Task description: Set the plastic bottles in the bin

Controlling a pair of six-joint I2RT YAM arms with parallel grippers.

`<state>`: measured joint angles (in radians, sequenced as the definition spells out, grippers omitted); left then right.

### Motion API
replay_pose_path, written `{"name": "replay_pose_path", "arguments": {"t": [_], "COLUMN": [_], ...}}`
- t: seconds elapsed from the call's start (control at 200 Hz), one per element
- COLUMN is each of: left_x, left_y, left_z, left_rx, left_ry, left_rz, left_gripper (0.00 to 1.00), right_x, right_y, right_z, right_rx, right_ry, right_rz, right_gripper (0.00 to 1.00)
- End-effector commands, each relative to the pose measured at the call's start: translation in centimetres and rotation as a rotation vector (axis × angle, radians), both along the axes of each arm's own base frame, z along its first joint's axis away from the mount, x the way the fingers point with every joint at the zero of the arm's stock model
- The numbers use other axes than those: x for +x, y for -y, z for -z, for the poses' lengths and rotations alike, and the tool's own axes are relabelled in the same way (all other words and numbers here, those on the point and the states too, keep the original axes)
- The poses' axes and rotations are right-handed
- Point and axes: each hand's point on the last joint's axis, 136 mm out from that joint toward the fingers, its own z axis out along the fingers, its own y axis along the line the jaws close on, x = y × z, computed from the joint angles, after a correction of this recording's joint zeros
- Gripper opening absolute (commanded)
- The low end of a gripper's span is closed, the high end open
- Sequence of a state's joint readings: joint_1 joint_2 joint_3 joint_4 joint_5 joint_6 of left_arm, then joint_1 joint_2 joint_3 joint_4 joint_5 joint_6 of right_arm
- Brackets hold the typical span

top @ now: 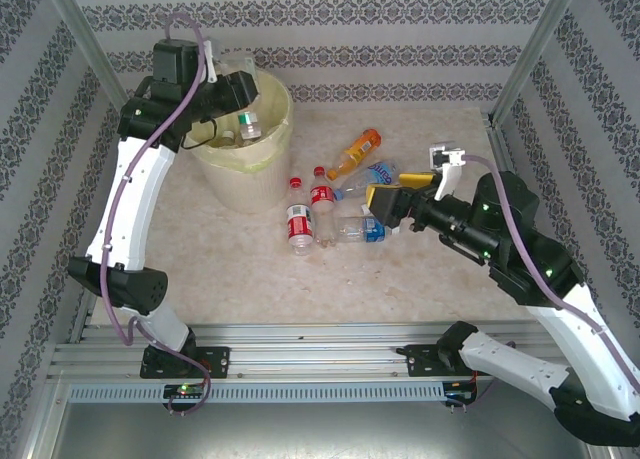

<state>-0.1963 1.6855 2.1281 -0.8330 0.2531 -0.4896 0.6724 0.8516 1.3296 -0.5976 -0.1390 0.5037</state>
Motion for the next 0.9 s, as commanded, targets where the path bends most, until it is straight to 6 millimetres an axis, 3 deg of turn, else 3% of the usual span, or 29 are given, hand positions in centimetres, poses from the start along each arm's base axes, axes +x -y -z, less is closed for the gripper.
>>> {"name": "replay_pose_path", "arguments": {"t": [0.0,0.215,0.505,0.739,0.894], "left_x": [2.8,5.8,6.9,6.3,5.2], "left_y": [-1.9,-3.9,-4.1,-4.1,-4.3], "left_z": [-1.8,2.2,8.2,10.9,9.9], "left_rx": [-0.057,-0.016,0.023,0.052,0.036], "left_ry": [0.086,0.015,-0.104,-0.174,-0.153], "left_rz": [-0.102,-0.172,-0.153,-0.102,-0.056], "left_gripper": [0.55,0.56,0.57,0.7,0.92], "right_x": [-0.6,-1.1,-0.4,0.2,0.3], "right_y": [-0.5,-1.5,-0.5,1.5,2.2], "right_z": [-1.0,-1.3,0.3,2.5,4.4], "right_rx": [-0.023,-0.07,-0.117,-0.164,-0.155], "right_ry": [0.033,0.007,-0.027,-0.08,-0.132], "right_rz": [-0.046,-0.12,-0.053,0.058,0.103], "right_gripper": [0.97,0.97,0.97,0.96,0.96]}}
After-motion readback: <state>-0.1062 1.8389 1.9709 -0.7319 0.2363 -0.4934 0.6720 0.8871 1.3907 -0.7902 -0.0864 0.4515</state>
